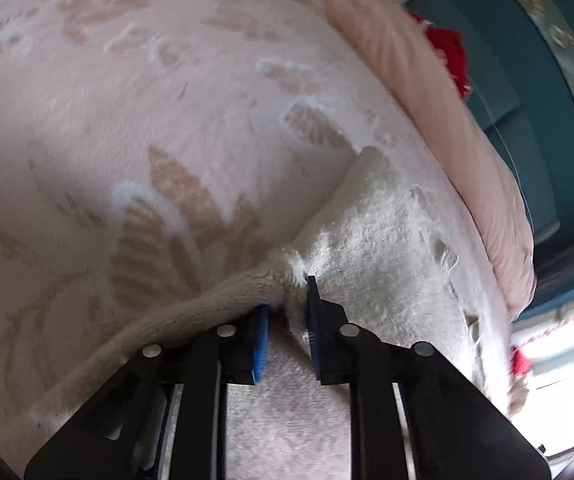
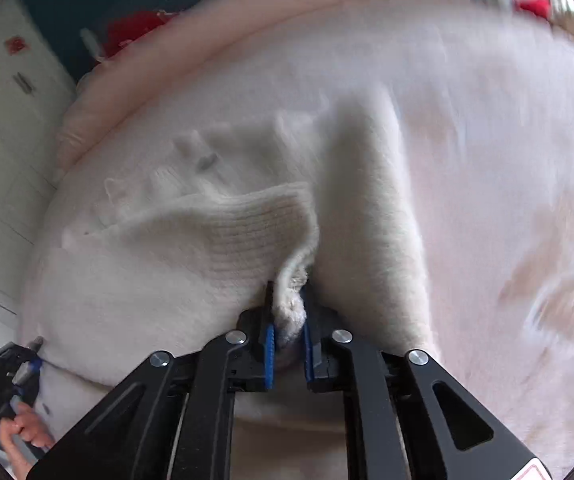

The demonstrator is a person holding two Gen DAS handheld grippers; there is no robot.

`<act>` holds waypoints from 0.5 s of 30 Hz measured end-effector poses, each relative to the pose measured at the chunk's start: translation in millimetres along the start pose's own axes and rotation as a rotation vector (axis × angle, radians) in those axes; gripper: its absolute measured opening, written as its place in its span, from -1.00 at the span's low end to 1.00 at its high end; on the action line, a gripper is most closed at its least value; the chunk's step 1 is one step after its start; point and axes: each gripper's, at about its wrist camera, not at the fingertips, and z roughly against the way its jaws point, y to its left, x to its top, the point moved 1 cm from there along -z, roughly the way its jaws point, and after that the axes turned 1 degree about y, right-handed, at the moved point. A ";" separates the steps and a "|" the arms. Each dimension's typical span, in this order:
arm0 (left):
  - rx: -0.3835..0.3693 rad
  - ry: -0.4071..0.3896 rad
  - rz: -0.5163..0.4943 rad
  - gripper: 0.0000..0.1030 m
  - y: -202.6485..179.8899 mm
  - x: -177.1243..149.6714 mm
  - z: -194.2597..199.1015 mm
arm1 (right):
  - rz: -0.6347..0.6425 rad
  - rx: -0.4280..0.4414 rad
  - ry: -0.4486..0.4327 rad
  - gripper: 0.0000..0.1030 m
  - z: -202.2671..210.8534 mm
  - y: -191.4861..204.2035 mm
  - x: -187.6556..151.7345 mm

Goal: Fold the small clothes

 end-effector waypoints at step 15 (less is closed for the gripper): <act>-0.022 -0.108 -0.168 -0.62 -2.2 -15.8 -0.3 | 0.086 0.021 -0.199 -0.60 56.1 77.7 22.2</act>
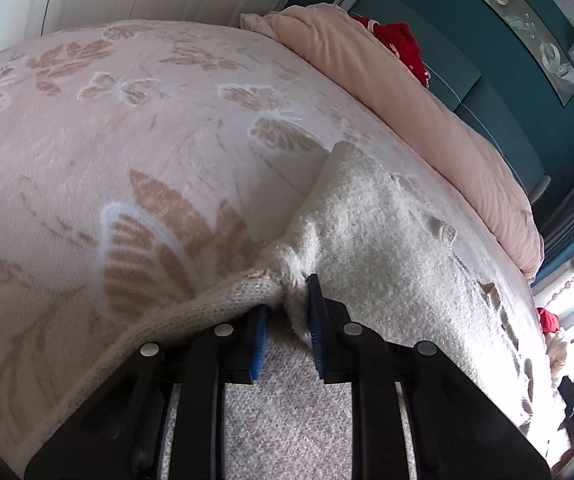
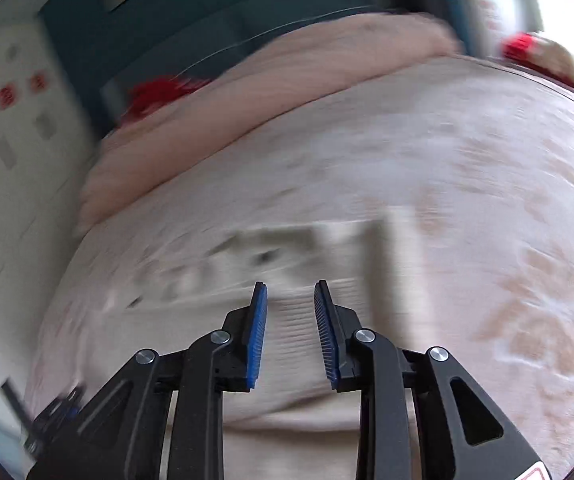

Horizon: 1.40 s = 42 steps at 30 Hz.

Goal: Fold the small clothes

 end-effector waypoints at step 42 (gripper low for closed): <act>-0.003 0.247 -0.213 0.72 68.4 -21.9 152.6 | 0.016 -0.179 0.253 0.14 150.3 -44.8 -148.2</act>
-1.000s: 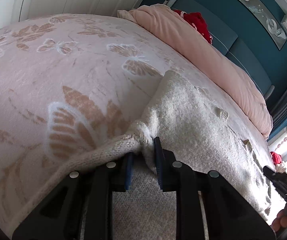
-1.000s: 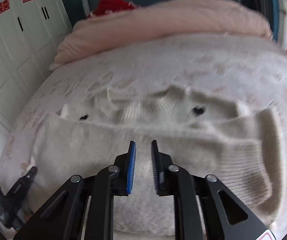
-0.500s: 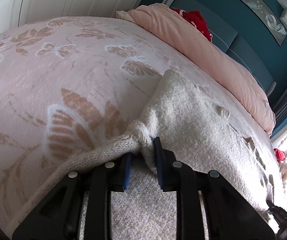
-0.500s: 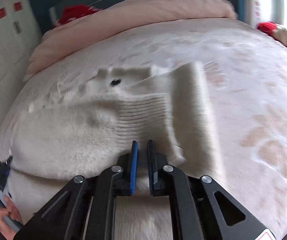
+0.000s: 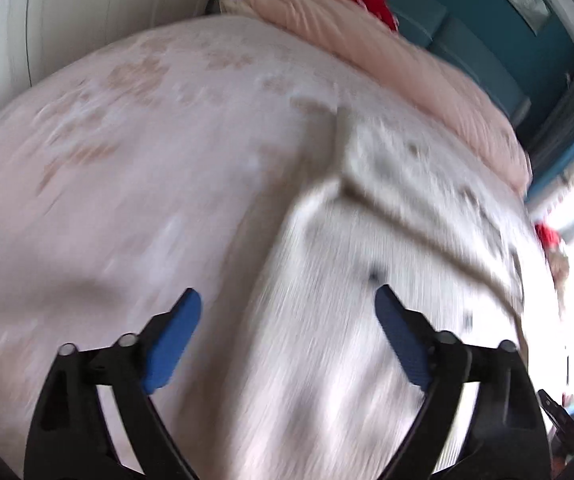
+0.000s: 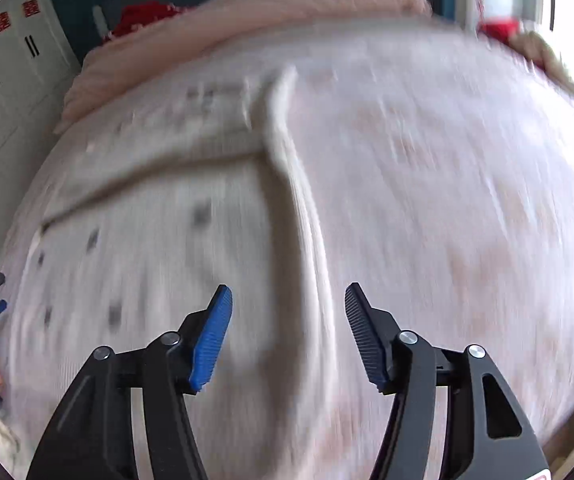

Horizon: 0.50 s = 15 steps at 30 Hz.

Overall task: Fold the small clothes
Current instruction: 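Grasp the ribbed hem with both tools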

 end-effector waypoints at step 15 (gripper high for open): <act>0.087 0.099 -0.023 0.90 -18.5 -100.9 22.6 | -0.225 0.252 0.063 0.35 -13.3 0.0 -80.3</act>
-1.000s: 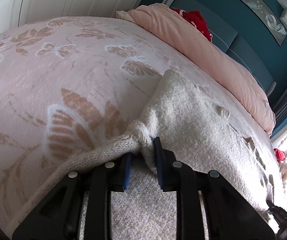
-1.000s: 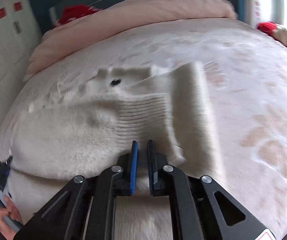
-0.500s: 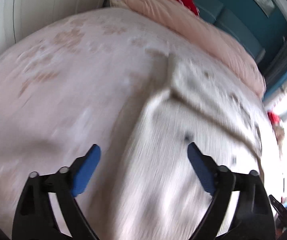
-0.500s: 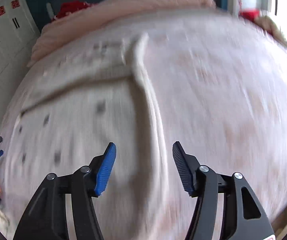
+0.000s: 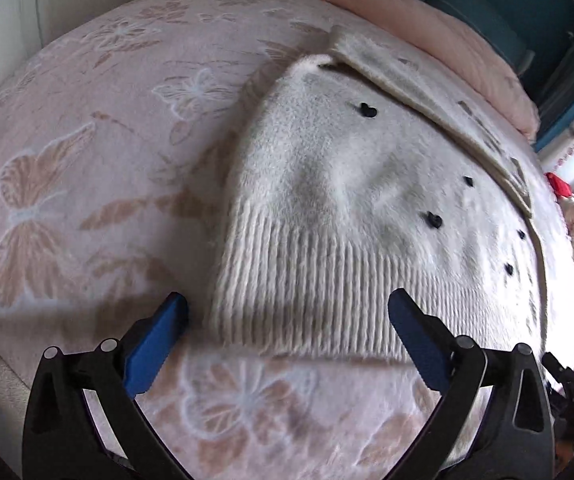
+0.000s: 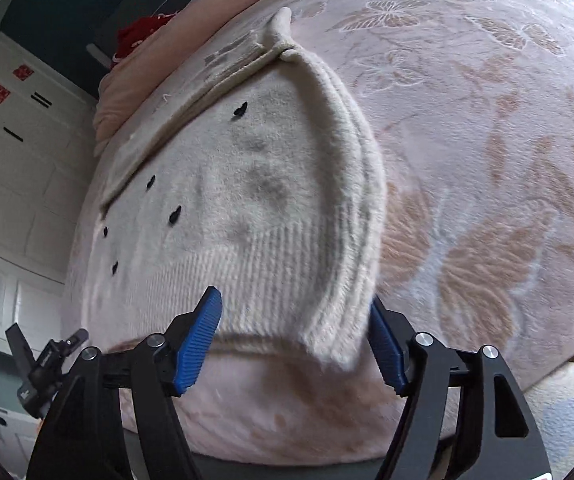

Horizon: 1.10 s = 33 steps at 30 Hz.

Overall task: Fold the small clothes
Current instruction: 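Grasp the ribbed hem with both tools, then lift the hem with both tools, fold it toward the collar, release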

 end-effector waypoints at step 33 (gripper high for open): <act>-0.095 0.215 -0.293 -0.88 30.7 -183.7 215.1 | 0.521 -0.062 0.370 -0.88 173.6 -12.0 -162.9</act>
